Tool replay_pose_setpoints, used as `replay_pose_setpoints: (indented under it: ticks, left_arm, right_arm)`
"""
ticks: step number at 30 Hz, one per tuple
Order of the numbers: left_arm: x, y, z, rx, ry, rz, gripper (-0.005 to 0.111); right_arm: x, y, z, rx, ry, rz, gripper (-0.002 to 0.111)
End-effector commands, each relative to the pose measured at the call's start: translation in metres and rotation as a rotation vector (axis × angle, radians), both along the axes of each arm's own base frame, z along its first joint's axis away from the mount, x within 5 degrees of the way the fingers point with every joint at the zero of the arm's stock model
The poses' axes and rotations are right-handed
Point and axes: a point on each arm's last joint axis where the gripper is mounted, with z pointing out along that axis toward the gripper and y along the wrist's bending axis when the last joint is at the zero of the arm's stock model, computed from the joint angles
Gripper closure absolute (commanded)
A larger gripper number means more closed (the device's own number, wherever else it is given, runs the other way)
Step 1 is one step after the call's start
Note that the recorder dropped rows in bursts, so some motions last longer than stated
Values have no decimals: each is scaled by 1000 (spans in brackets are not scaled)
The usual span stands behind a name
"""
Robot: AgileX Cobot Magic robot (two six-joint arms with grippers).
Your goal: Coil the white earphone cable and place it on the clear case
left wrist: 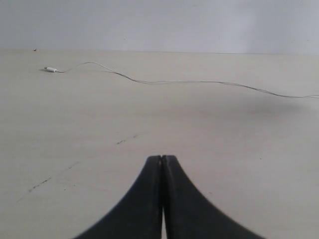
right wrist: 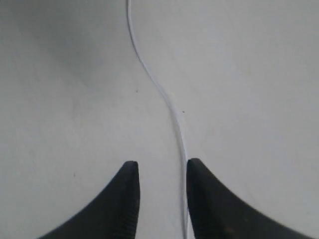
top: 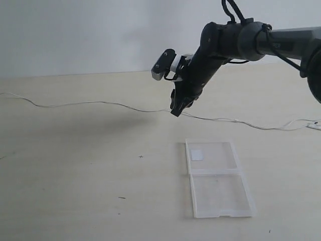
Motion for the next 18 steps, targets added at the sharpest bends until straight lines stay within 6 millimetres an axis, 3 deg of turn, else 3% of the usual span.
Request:
replay_pose_setpoints:
  ticks: [1, 9, 18]
  left_arm:
    - [0, 0, 0, 0, -10, 4, 107]
    - [0, 0, 0, 0, -10, 4, 107]
    - [0, 0, 0, 0, -10, 4, 107]
  right_arm:
    - [7, 7, -3, 84, -41, -45, 73]
    - [15, 10, -9, 145, -106, -108, 73]
    - [15, 8, -24, 120, -58, -144, 60]
